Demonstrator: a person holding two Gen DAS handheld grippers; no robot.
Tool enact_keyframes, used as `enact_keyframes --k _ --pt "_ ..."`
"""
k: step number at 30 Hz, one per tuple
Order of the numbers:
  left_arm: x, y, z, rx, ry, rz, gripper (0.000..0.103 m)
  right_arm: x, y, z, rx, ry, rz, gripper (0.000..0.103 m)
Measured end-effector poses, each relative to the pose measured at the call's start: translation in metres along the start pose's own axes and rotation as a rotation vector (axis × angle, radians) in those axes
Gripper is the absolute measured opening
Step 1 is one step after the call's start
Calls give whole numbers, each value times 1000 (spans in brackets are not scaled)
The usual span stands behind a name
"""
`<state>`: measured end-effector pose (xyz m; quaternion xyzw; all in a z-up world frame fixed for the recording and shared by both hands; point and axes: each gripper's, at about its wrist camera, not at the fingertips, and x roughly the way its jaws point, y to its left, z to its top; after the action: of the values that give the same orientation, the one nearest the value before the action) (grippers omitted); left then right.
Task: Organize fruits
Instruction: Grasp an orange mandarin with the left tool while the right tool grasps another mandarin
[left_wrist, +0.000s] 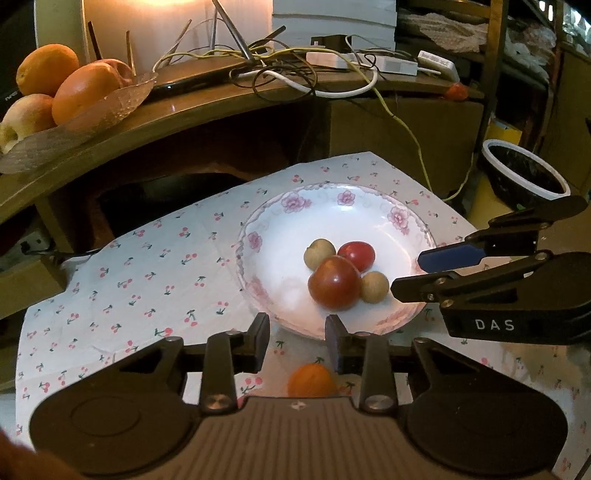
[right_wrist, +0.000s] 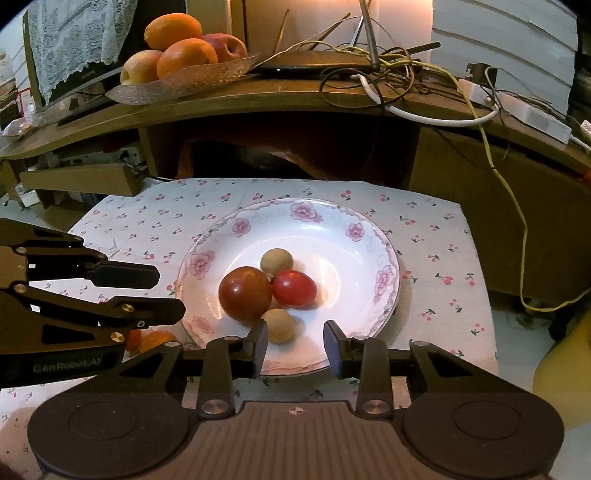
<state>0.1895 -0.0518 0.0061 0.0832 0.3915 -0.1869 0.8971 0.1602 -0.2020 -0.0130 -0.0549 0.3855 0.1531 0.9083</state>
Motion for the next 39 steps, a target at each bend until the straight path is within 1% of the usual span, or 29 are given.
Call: enact_keyframes --k 8,14,17,20,25,27,33,39 --pt "-11 9 -12 8 14 16 42 -5 9 -5 -17 15 41 36" --pt "-21 12 -26 42 33 14 42 -12 20 -12 -24 41 105 36" --pt "-25 15 -34 50 54 2 43 -17 28 -20 -42 62 150 40" --pt "-29 20 -42 53 75 -12 43 -20 38 -26 -67 83 194 42" --pt "-34 24 -49 53 89 -30 43 -19 56 -30 -118 105 253 46" --pt "-35 26 -50 49 90 -36 43 -16 61 -31 -133 117 265 50" --pt "-36 32 -56 40 99 -41 44 -4 75 -34 -174 146 275 50" --pt "-37 33 -57 32 100 -54 44 10 79 -36 -170 185 261 49"
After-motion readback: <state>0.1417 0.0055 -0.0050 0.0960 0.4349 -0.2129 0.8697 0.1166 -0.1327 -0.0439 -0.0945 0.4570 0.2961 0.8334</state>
